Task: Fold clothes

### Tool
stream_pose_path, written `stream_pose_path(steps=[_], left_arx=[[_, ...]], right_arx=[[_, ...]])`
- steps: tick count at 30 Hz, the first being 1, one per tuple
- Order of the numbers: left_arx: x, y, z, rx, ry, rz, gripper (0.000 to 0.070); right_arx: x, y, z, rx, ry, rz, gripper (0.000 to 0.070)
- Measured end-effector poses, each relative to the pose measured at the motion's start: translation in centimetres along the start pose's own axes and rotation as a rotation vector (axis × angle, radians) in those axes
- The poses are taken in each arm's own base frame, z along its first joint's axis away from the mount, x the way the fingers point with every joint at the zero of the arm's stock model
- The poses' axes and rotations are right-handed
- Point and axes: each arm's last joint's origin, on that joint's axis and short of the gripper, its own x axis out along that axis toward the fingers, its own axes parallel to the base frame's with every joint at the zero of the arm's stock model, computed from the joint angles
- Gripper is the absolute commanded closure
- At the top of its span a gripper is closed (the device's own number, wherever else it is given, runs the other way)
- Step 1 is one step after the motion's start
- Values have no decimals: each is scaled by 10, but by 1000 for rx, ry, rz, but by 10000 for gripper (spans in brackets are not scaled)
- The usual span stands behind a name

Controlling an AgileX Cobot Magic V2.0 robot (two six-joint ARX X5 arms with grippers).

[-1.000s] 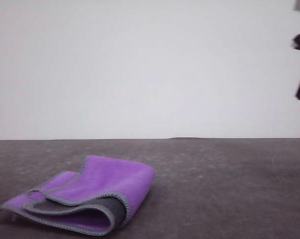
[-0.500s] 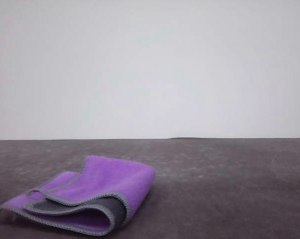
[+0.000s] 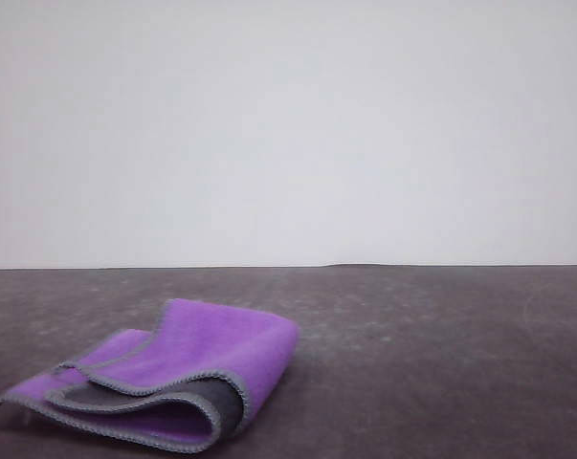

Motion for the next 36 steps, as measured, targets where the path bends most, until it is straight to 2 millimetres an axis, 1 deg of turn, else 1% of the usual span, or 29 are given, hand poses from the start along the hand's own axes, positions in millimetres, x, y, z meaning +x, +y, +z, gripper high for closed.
stream_pose_path(steps=[4,18,36], left_arx=[[0,0,0,0,-1,1,683],[0,0,0,0,-1,1,683],[0,0,0,0,-1,1,683]], right_arx=[[-2,-1,3,2,-38,-8,693],[-2,-1,3,55,-36,-11,693],[-2,0,3,70,-42,14,693]])
